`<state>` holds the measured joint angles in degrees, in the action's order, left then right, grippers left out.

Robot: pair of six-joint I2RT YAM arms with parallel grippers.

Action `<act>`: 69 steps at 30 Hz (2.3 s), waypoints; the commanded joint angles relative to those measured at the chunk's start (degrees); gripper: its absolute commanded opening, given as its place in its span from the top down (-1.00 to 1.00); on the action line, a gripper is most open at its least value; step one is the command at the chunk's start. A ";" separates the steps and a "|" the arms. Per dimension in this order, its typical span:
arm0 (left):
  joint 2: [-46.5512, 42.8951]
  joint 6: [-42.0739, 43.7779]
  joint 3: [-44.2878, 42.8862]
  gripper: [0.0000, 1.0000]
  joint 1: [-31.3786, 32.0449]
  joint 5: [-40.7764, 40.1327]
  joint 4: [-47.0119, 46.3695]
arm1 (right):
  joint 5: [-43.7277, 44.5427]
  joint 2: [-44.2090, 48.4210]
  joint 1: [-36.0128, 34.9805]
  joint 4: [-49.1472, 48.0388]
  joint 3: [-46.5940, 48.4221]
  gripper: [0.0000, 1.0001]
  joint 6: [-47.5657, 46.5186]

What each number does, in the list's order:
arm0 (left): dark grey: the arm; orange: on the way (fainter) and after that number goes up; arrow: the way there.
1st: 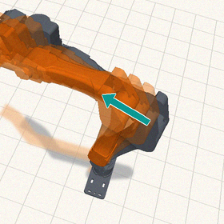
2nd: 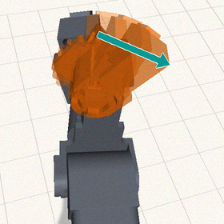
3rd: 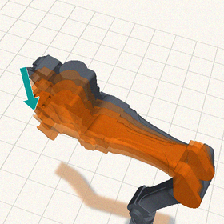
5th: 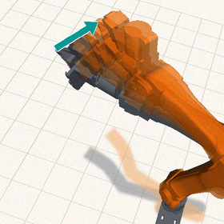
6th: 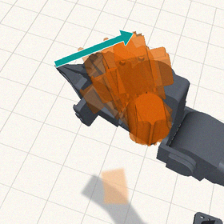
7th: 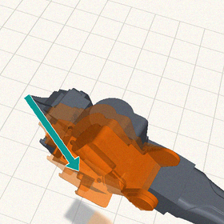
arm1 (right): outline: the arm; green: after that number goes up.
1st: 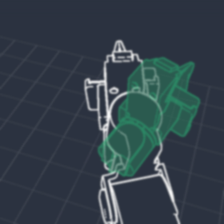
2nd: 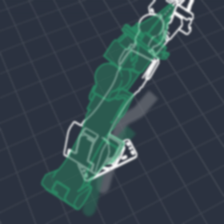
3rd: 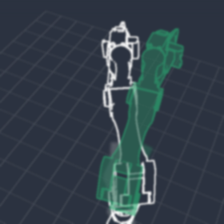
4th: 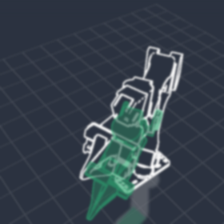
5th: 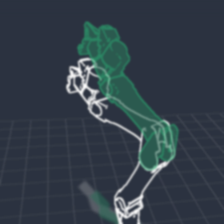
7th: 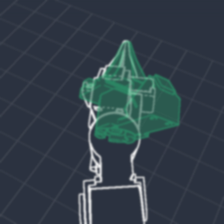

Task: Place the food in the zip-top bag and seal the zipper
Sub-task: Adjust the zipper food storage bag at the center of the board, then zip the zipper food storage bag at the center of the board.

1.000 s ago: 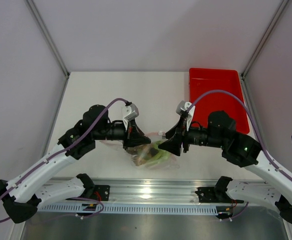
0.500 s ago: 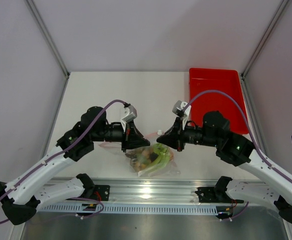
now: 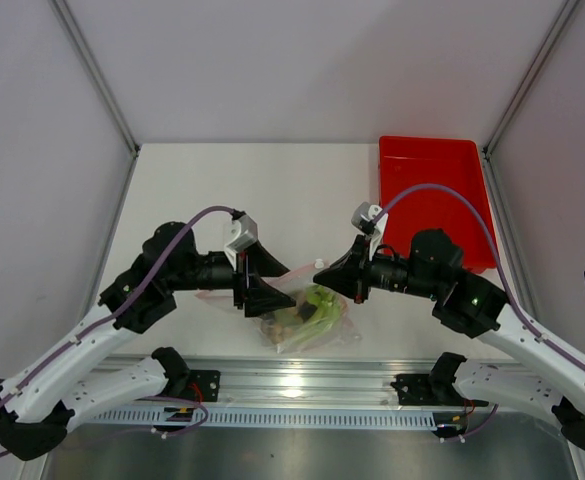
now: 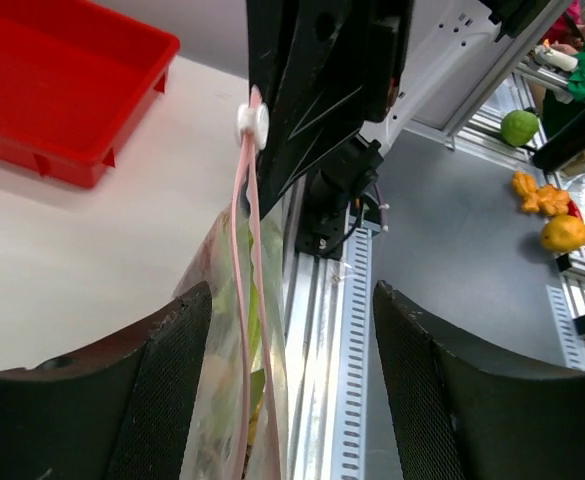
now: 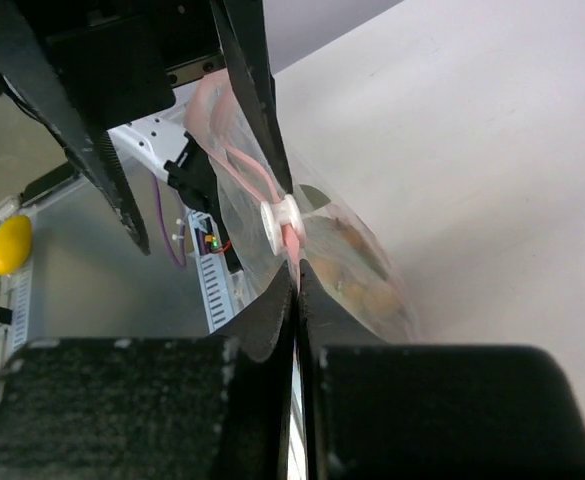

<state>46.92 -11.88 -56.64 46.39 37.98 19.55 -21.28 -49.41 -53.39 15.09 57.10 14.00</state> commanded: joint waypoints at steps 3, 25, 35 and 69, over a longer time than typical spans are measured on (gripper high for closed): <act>-1.04 -1.04 -2.07 -0.56 0.28 -0.80 -5.92 | 0.62 0.98 0.04 -5.86 -1.02 1.00 3.57; 7.75 -7.46 -5.76 -0.20 0.45 -0.98 -16.83 | 0.62 1.68 -1.19 -7.45 -1.47 1.00 6.92; 9.77 -7.37 -5.85 0.16 0.81 0.61 -18.50 | 0.27 1.68 -1.28 -7.80 -1.38 1.00 7.62; 9.95 -7.19 -4.97 0.99 1.07 -1.59 -12.70 | 16.17 8.27 -1.28 -16.24 -7.88 1.00 15.97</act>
<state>57.28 -19.46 -60.47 47.13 36.34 4.97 -10.17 -43.13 -54.70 5.50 48.88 27.97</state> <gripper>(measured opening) 0.030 0.002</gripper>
